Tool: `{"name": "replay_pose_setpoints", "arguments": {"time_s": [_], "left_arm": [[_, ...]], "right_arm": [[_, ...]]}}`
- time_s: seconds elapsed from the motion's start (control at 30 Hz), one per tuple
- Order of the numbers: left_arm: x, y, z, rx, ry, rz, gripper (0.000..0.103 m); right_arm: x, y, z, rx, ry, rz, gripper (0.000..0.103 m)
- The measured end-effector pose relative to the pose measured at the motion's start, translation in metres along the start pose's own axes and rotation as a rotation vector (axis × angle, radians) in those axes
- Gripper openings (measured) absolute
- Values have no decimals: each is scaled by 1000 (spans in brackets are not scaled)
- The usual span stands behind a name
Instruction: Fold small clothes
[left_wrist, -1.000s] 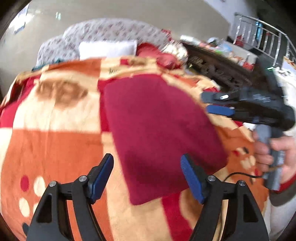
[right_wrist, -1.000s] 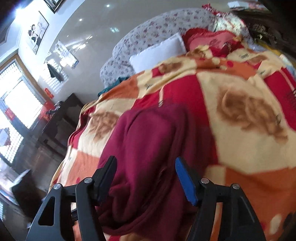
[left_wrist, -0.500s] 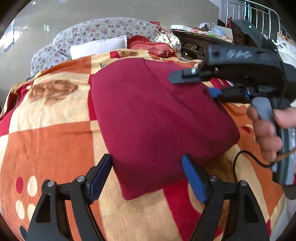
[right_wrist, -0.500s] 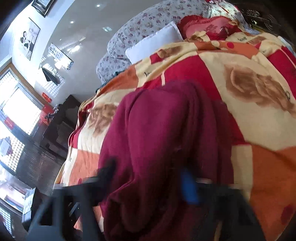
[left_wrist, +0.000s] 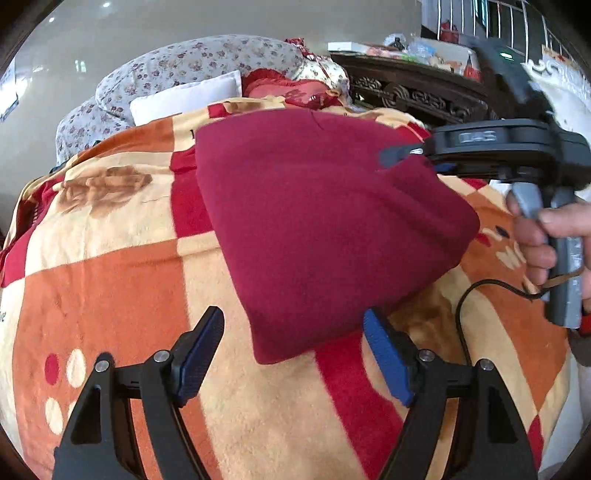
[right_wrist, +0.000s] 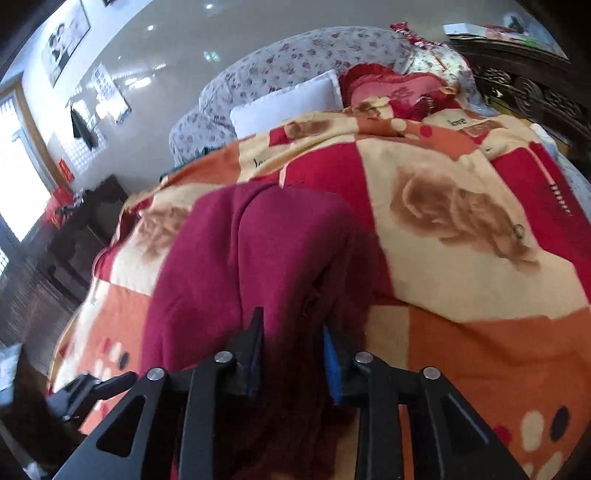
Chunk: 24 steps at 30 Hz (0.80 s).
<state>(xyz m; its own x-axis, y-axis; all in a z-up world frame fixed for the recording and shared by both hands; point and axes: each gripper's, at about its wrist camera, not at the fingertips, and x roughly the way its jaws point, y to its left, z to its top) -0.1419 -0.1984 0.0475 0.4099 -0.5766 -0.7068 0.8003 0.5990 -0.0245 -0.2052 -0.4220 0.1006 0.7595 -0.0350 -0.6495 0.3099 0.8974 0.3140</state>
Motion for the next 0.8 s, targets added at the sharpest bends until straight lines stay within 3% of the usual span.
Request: {"name": "replay_pose_setpoints", "arguments": {"time_s": [0.17, 0.3, 0.4, 0.5, 0.67, 0.8], "left_arm": [[-18, 9, 10, -45, -65, 1, 77], [-8, 11, 17, -65, -37, -12, 77], [12, 16, 7, -78, 36, 1, 77], [17, 24, -4, -115, 54, -22, 77], [0, 21, 1, -111, 16, 10, 77], [-20, 18, 12, -107, -55, 19, 78]], "right_arm": [[-26, 53, -5, -190, -27, 70, 35], [-8, 68, -25, -282, 51, -16, 31], [-1, 48, -59, -263, 109, -97, 29], [-4, 25, -79, -171, 141, -47, 28], [-30, 29, -64, -149, 62, -23, 29], [-43, 35, -42, -133, -14, -47, 38]]}}
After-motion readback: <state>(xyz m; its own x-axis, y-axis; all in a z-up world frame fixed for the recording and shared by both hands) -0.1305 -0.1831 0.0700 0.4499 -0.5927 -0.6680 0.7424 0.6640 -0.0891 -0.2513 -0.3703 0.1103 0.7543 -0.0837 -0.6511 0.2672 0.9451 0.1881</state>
